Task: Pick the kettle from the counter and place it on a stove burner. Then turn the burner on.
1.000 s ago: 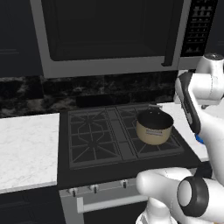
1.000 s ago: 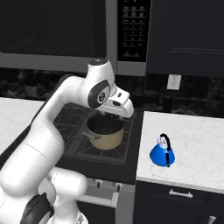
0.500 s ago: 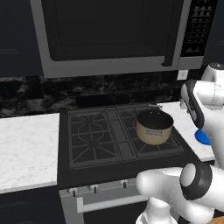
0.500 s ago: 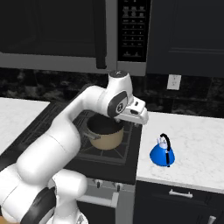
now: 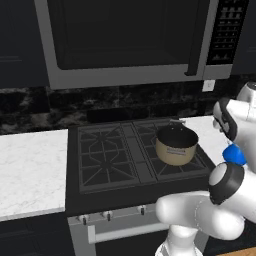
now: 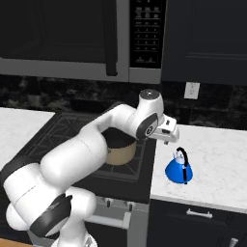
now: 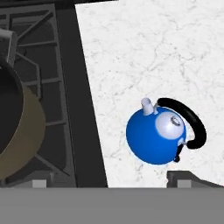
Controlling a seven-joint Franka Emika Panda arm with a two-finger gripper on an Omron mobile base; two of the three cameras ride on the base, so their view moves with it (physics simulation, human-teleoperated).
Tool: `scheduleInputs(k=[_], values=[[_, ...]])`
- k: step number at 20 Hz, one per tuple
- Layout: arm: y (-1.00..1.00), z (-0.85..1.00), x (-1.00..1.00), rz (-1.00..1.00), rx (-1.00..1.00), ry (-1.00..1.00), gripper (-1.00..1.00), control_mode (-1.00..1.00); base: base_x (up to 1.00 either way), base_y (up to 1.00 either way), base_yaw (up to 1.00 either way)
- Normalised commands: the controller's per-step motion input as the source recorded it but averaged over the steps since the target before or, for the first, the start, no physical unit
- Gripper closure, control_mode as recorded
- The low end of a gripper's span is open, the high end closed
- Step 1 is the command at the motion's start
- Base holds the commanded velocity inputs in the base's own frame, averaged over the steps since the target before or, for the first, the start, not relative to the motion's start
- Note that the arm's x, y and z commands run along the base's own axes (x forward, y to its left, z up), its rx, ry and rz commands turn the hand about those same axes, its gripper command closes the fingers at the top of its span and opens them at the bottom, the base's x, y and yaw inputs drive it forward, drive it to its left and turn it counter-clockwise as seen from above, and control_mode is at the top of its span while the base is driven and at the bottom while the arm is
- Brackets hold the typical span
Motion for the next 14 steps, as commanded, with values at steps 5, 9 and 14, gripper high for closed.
scheduleInputs(k=[5, 9, 14], values=[[-0.63, -0.05, 0.35, 0.04, 0.0, -0.11, -1.0, -1.0, 0.0, 0.0, 0.0], [-0.54, -0.09, 0.31, 0.03, 0.0, -0.05, -1.0, -1.0, 0.0, 0.0, 0.0], [-0.43, -0.47, 0.13, 0.01, 0.0, 0.02, -1.0, -1.0, 0.0, 0.0, 0.0]])
